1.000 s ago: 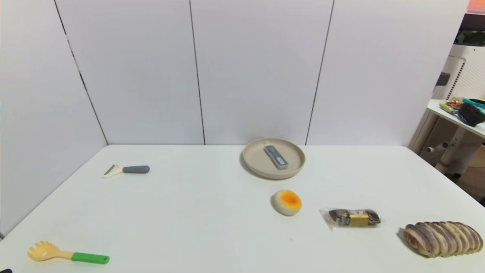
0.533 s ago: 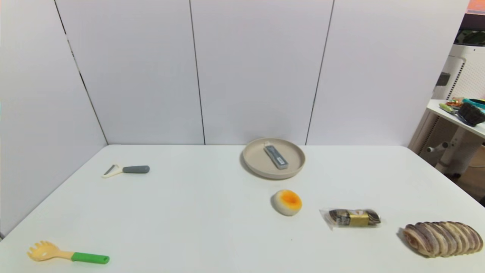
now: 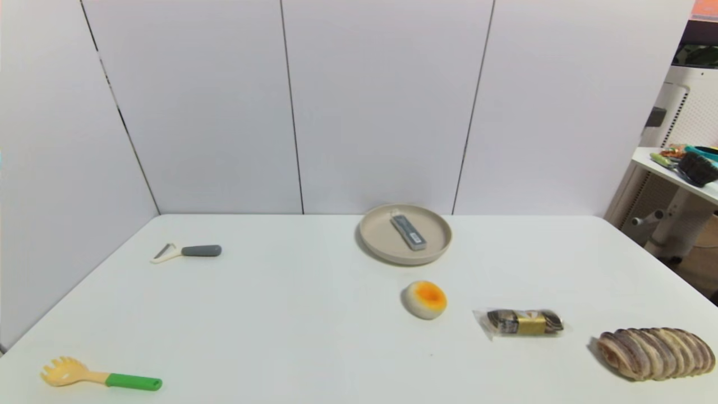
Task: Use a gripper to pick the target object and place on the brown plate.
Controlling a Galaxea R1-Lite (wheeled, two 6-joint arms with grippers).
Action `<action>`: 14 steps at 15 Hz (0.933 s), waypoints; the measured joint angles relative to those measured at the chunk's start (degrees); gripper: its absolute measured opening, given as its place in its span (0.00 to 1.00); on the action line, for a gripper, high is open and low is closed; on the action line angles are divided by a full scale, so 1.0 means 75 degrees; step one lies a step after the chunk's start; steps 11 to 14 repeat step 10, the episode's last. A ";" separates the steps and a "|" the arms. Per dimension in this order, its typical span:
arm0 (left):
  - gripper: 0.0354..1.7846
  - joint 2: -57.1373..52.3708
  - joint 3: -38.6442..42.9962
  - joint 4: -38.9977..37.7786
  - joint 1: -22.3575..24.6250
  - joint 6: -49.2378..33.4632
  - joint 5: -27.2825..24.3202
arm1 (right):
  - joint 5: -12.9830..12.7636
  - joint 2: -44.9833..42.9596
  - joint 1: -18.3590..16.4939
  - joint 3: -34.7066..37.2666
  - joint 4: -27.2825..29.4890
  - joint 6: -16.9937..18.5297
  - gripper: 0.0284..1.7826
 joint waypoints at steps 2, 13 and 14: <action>0.94 0.0000 0.0000 0.0000 0.0000 0.0003 -0.0003 | 0.0000 0.0000 0.0000 0.0000 0.0003 -0.0002 0.95; 0.94 0.0000 0.0000 -0.0003 0.0000 0.0003 -0.0003 | -0.0011 0.0003 0.0000 -0.0003 0.0008 0.0029 0.95; 0.94 0.0000 0.0000 -0.0003 0.0000 0.0003 -0.0003 | -0.0011 0.0003 0.0000 -0.0003 0.0008 0.0029 0.95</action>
